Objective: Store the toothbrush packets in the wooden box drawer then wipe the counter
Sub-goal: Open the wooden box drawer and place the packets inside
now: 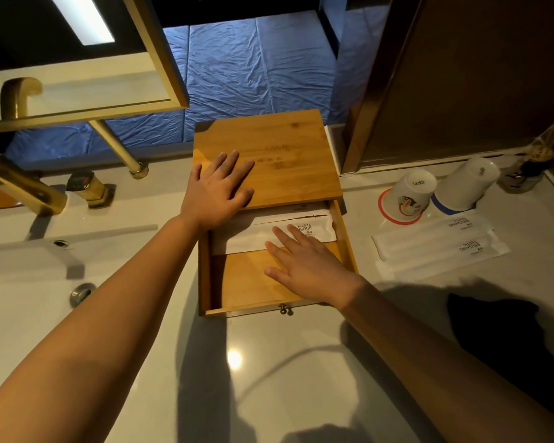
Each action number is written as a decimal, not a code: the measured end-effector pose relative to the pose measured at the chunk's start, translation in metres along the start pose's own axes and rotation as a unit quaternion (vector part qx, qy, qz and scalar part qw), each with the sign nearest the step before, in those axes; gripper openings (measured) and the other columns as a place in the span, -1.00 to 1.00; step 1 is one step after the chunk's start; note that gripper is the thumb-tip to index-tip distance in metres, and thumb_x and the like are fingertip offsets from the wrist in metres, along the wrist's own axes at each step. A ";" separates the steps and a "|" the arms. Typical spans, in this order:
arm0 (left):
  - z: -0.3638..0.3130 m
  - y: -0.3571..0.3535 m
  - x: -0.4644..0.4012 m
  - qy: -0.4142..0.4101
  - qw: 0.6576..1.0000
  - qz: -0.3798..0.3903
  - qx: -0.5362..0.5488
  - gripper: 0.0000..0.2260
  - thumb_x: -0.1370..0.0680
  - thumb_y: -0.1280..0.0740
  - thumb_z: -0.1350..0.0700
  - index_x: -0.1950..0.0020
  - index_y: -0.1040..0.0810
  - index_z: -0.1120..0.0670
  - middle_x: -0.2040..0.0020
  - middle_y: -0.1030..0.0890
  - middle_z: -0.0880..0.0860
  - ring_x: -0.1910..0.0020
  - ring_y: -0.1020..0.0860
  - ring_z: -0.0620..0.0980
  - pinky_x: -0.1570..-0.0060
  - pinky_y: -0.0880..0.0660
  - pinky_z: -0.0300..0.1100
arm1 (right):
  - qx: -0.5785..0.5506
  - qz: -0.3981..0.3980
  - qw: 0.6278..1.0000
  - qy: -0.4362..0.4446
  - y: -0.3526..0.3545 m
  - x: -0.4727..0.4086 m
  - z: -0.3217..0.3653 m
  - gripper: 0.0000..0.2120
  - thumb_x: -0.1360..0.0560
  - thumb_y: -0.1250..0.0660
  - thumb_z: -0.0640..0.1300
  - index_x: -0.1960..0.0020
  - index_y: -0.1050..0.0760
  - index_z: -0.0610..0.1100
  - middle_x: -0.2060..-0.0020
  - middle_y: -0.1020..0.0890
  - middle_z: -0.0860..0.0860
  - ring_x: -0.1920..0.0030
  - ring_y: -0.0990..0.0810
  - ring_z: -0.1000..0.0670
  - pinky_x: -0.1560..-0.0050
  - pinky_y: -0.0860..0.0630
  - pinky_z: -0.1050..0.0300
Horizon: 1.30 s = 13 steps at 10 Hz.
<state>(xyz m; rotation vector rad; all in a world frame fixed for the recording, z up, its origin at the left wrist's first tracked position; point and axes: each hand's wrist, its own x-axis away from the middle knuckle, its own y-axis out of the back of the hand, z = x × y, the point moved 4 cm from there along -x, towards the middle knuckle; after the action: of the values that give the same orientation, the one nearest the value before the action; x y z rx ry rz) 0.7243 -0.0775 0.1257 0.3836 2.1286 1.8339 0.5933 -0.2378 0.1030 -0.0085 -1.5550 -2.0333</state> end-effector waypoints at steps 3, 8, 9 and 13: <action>0.000 0.001 0.000 -0.002 1.000 0.003 -0.004 -0.49 -0.53 0.05 -0.25 -0.48 -0.08 -0.22 -0.56 -0.09 -0.01 -0.54 -0.03 0.03 -0.41 0.00 0.16 | -0.054 -0.152 0.987 0.018 0.037 0.042 -0.013 -0.58 -0.55 -0.11 0.07 -0.39 -0.27 0.03 -0.41 -0.35 -0.03 -0.40 -0.31 -0.05 -0.36 -0.30 -0.07; 0.000 0.001 0.000 0.001 1.000 0.007 -0.010 -0.47 -0.52 0.08 -0.27 -0.49 -0.04 -0.23 -0.56 -0.07 -0.02 -0.54 -0.02 0.01 -0.42 0.02 0.12 | 0.050 -0.130 0.969 -0.203 0.025 0.124 -0.203 -0.58 -0.59 -0.11 -0.10 -0.44 -0.22 0.01 -0.46 -0.29 -0.01 -0.46 -0.20 -0.06 -0.45 -0.15 -0.03; -0.001 0.002 0.000 0.003 1.000 0.013 -0.011 -0.47 -0.52 0.09 -0.28 -0.49 -0.03 -0.23 -0.56 -0.06 -0.02 -0.54 -0.02 0.01 -0.42 0.03 0.12 | 0.055 -0.110 0.970 -0.209 0.024 0.119 -0.210 -0.61 -0.58 -0.16 -0.08 -0.40 -0.31 0.00 -0.42 -0.37 -0.02 -0.43 -0.27 -0.07 -0.42 -0.19 0.01; -0.001 0.001 -0.001 0.001 1.000 0.014 -0.017 -0.47 -0.52 0.08 -0.26 -0.49 -0.02 -0.23 -0.56 -0.06 -0.02 -0.54 -0.01 0.02 -0.41 0.02 0.11 | 0.058 -0.235 0.956 -0.166 0.045 0.123 -0.179 -0.79 -0.48 -0.34 -0.17 -0.10 -0.58 -0.16 -0.03 -0.64 -0.11 -0.02 -0.57 -0.11 -0.06 -0.50 0.02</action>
<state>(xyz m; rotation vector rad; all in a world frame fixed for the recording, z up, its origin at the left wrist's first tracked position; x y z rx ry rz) 0.7249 -0.0782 0.1269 0.4046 2.1003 1.8851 0.5697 -0.4573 0.1269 0.0747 -2.0382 -2.3912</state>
